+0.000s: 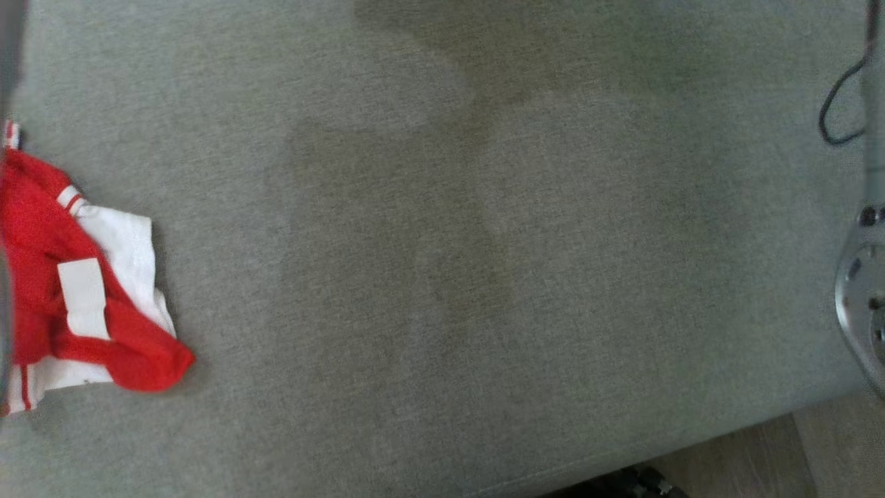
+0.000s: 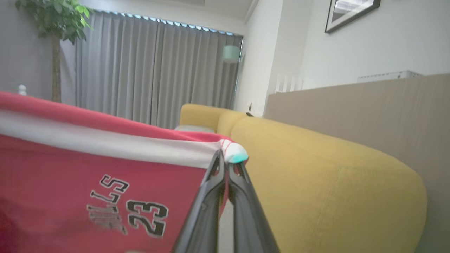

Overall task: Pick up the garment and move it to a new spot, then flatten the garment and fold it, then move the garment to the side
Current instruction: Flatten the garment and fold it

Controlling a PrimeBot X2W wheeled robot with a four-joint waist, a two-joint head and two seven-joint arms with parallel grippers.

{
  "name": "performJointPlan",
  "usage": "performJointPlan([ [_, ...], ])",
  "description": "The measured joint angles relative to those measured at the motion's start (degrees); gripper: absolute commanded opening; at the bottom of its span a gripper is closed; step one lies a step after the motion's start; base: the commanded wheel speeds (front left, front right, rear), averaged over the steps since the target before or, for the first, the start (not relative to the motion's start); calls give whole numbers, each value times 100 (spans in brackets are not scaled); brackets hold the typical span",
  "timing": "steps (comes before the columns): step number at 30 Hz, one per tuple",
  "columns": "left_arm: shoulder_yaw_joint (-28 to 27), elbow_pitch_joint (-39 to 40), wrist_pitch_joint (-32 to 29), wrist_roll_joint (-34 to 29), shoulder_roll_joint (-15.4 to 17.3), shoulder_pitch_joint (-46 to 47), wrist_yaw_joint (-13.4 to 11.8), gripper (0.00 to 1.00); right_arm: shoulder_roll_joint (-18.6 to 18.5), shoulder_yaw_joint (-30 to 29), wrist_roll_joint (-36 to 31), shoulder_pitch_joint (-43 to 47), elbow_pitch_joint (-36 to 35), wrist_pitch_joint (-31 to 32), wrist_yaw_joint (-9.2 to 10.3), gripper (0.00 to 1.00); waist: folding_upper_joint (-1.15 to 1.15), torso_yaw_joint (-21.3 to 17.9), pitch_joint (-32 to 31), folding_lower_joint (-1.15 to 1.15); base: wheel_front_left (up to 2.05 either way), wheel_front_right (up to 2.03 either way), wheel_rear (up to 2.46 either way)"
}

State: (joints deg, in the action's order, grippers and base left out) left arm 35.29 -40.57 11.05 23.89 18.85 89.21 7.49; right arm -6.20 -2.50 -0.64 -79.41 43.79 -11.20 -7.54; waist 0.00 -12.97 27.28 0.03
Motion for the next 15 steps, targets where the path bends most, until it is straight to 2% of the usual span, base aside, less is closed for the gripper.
performJointPlan([
  [4, 293, -438, 220, 44, -232, -181, 9, 0, 11, 8, -248, 129, 832, -142, 0, 0, 0, 6, -5, -2, 0, 0, 0],
  [7, 770, -490, 293, 258, -330, -600, 9, 0, -29, 153, -358, 397, 1454, -114, 0, 0, 0, 72, -53, -3, 0, 0, 0],
  [11, 1604, -304, 323, 655, -283, -1708, 10, 0, -164, 623, -420, 958, 2282, 167, 0, 0, 0, 122, -214, -3, 0, 0, 0],
  [15, 2323, 135, 324, 1076, -66, -2811, 10, 0, -378, 1102, -254, 1359, 2876, 626, 0, 0, 0, 158, -451, -3, 0, 0, 0],
])
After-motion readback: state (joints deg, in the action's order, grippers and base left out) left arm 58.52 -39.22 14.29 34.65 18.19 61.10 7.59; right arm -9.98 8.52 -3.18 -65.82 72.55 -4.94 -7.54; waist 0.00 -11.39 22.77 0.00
